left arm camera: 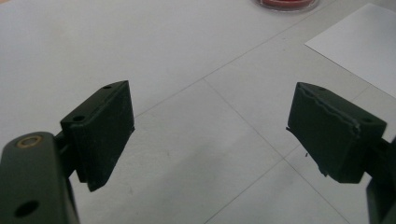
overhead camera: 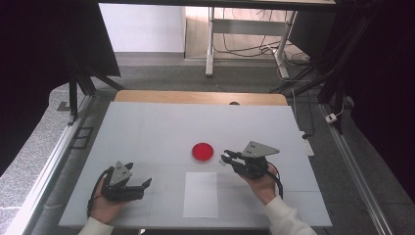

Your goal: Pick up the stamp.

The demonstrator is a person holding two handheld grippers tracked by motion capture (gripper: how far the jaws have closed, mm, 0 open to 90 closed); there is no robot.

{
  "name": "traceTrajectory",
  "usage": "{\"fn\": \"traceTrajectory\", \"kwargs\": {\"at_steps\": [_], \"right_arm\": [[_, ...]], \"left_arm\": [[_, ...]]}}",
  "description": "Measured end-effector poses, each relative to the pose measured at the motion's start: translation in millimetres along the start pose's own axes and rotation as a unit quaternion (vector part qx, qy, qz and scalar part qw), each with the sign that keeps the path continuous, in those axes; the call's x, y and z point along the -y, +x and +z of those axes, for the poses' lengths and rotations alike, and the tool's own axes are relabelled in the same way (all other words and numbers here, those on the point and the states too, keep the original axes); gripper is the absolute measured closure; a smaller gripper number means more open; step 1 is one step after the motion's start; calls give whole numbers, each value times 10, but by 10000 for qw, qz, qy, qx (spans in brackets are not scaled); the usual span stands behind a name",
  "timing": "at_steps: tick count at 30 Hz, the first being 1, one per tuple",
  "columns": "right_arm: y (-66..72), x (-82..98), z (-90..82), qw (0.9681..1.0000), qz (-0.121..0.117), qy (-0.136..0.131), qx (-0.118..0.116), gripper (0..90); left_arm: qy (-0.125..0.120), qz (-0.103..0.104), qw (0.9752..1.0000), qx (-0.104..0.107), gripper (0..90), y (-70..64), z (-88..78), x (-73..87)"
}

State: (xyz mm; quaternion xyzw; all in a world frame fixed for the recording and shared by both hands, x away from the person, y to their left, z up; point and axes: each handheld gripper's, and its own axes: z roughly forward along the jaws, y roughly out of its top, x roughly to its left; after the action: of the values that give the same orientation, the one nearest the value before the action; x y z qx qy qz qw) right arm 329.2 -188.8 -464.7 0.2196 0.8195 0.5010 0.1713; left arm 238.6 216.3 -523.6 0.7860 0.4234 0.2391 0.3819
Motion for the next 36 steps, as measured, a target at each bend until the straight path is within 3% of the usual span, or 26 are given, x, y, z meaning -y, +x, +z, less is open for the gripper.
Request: {"fn": "traceTrajectory", "kwargs": {"at_steps": [18, 24, 36], "right_arm": [[177, -118, -15, 9987, 54, -224, -460, 756], [227, -131, 0, 9982, 48, -198, -560, 756], [467, -136, 85, 9961, -73, -109, -867, 756]], "left_arm": [[-32, -29, 10000, 41, 147, -19, 35, -16], [-48, -14, 10000, 38, 148, -27, 31, -20], [-113, 68, 9999, 66, 148, -68, 33, -54]]}}
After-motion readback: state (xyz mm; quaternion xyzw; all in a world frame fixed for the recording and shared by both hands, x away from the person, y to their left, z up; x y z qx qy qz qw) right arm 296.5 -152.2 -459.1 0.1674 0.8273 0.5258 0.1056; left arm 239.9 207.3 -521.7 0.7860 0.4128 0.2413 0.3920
